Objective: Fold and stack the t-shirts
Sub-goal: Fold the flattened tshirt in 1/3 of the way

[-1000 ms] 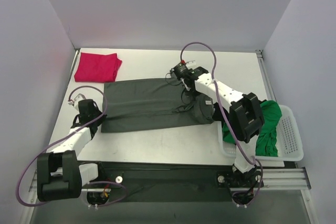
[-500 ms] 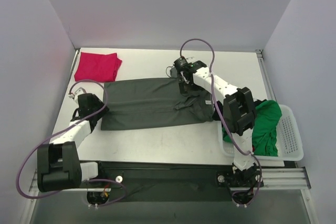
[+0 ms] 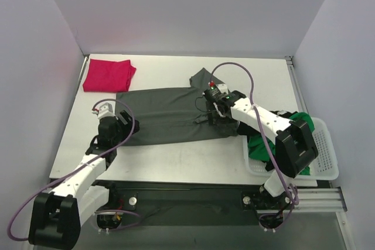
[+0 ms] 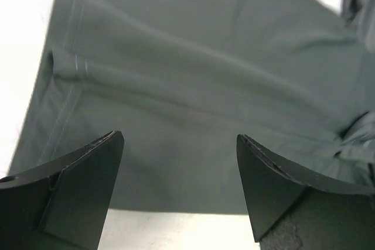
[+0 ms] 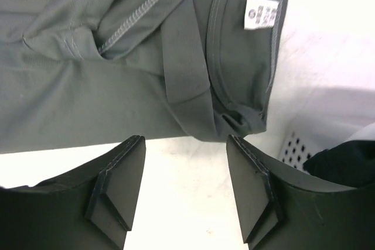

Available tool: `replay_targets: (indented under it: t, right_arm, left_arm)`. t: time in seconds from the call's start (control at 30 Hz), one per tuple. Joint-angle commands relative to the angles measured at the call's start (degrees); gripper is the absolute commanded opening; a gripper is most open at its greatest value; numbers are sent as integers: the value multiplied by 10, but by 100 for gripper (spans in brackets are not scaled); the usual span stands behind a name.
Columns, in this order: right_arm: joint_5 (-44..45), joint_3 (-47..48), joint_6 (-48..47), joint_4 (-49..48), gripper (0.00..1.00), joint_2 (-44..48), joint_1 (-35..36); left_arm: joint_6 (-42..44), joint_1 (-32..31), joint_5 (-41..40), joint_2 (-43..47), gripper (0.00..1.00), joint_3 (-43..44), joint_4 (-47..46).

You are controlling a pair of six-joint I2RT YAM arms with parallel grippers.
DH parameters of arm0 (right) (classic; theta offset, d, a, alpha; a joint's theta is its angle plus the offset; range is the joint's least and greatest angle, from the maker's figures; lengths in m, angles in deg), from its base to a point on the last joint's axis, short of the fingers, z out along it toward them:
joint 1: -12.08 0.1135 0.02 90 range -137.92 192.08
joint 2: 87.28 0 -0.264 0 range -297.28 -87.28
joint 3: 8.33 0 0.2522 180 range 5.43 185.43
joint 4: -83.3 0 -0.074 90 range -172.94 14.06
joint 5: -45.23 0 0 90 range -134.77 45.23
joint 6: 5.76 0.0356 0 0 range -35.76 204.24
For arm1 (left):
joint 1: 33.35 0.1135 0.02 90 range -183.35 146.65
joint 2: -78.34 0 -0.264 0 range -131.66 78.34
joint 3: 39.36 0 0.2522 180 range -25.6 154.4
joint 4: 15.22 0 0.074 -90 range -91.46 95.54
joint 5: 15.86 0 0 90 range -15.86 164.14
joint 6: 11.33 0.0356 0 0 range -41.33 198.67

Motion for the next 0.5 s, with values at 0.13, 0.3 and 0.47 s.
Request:
replay_targets:
  t: [0.13, 0.3, 0.47]
  right_arm:
    - [-29, -66, 20, -40, 55, 33, -7]
    - [-29, -94, 26, -53, 51, 24, -14]
    - [-12, -115, 30, -56, 49, 23, -17]
  left_arm:
    - [-54, -11, 46, -63, 91, -58, -145]
    - [-70, -6, 54, -131, 94, -70, -195]
    - [-79, 39, 63, -162, 96, -95, -205]
